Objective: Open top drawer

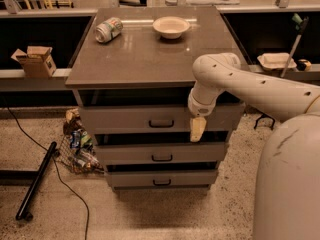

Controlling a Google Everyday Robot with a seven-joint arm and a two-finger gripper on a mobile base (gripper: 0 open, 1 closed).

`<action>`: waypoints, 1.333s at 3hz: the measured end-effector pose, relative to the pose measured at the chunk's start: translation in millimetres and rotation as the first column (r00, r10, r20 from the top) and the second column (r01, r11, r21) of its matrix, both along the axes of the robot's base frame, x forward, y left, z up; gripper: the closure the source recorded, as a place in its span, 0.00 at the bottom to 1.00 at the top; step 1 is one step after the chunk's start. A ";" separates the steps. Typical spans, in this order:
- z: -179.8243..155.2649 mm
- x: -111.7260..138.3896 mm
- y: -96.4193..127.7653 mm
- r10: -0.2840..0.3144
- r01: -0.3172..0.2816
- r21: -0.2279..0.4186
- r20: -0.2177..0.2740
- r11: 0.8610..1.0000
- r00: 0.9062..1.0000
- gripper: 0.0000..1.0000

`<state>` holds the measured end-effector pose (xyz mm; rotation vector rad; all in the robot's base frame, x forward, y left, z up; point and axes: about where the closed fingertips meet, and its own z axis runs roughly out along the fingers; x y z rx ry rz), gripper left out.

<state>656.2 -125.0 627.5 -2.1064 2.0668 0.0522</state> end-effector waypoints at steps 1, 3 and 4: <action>-0.1 -4.3 -0.9 -0.009 0.009 -0.003 -0.003 1.000 1.000 0.39; 12.0 -8.5 -2.9 -0.025 0.025 0.010 0.006 1.000 1.000 0.85; 13.9 -10.9 -3.3 -0.026 0.026 0.024 0.006 0.999 1.000 0.85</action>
Offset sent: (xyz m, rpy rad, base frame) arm -0.0239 -0.0106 0.0101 0.0036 -0.0101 -0.0661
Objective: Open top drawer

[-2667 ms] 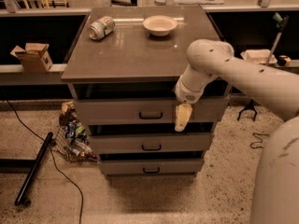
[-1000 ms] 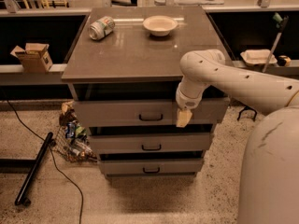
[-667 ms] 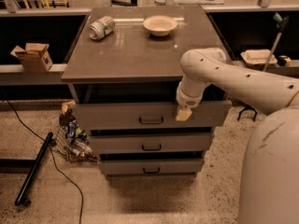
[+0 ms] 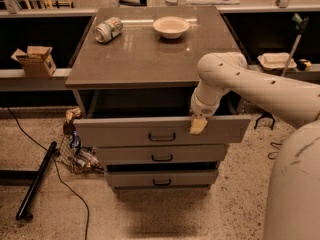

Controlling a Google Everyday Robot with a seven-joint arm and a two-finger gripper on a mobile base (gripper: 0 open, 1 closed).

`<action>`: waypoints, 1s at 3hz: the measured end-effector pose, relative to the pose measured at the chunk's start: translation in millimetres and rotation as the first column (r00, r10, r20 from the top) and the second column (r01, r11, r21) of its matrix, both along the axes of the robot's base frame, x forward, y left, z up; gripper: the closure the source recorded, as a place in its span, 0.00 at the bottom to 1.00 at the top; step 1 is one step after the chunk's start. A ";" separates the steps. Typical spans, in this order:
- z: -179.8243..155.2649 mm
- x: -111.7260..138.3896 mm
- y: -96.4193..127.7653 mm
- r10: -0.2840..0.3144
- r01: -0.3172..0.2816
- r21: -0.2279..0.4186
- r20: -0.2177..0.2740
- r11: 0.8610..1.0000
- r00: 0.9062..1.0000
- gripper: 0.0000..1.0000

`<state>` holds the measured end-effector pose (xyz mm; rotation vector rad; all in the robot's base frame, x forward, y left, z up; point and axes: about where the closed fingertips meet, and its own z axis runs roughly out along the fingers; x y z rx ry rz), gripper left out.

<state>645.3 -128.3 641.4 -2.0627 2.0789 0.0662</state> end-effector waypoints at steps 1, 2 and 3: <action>0.0 0.0 0.0 0.000 0.000 0.000 0.000 1.000 1.000 0.61; 0.0 0.0 0.0 0.000 0.000 0.000 0.000 1.000 1.000 0.38; -0.1 0.0 0.0 0.000 0.000 0.000 0.000 1.000 1.000 0.13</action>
Offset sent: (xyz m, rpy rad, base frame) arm 0.0000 0.0000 0.0000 0.0000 0.0000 0.0000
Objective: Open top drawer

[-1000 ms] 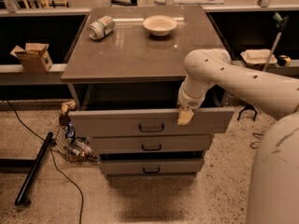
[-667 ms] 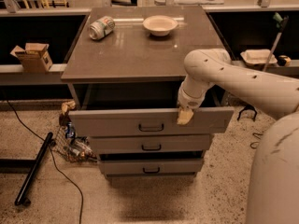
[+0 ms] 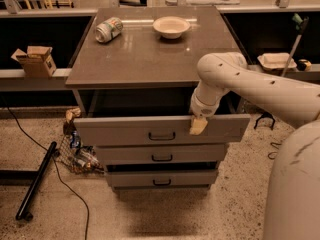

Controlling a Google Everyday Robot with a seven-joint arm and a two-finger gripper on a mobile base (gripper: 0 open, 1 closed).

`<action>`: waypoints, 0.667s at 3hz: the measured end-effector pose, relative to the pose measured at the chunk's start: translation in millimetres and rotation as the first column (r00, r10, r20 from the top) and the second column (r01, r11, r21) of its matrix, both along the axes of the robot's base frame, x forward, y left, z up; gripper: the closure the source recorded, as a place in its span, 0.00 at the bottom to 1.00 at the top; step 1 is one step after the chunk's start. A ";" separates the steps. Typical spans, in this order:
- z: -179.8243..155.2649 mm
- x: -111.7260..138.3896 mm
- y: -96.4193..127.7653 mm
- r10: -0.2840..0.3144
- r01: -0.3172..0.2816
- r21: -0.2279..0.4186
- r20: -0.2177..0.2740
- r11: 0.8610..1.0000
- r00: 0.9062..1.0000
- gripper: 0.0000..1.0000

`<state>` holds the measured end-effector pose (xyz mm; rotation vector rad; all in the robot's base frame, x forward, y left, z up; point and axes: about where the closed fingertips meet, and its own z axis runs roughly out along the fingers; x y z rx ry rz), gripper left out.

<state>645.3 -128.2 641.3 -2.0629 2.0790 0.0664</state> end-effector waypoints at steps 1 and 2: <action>0.0 0.0 0.0 0.000 0.000 0.000 0.000 1.000 1.000 0.00; -0.6 -1.7 0.2 0.000 0.000 -0.005 -0.004 1.000 1.000 0.00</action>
Offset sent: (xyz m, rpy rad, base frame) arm 0.0000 0.0000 0.0000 0.0000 0.0000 0.0000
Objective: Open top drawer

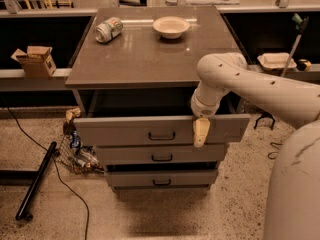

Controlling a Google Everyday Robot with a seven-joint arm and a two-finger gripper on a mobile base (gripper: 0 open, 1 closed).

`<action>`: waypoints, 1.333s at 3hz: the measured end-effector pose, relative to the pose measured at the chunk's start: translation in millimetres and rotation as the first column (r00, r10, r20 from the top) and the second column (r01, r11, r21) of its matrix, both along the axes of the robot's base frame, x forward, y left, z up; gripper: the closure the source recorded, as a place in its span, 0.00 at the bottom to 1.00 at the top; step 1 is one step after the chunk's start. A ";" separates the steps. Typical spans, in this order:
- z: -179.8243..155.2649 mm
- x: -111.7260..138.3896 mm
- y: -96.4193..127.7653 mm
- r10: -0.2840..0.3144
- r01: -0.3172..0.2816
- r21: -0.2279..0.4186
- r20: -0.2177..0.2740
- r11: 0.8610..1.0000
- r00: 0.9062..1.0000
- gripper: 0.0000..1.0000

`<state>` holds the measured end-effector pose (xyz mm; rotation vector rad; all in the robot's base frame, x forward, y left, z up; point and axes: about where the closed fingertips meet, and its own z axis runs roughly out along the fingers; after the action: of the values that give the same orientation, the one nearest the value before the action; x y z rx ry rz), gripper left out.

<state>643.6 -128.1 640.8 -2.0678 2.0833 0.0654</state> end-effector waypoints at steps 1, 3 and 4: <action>-5.3 -17.8 1.4 0.003 -0.005 -0.054 -0.042 0.999 0.999 0.00; -9.3 -72.4 -7.5 -0.036 0.017 -0.120 -0.158 0.993 0.987 0.18; -6.0 -82.8 -8.7 -0.041 0.019 -0.123 -0.176 0.992 0.983 0.41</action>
Offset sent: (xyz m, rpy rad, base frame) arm -0.0868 -0.0064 -0.0033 -0.1489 0.1817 -0.0287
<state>560.7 -136.8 634.7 -2.1728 2.2753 0.1274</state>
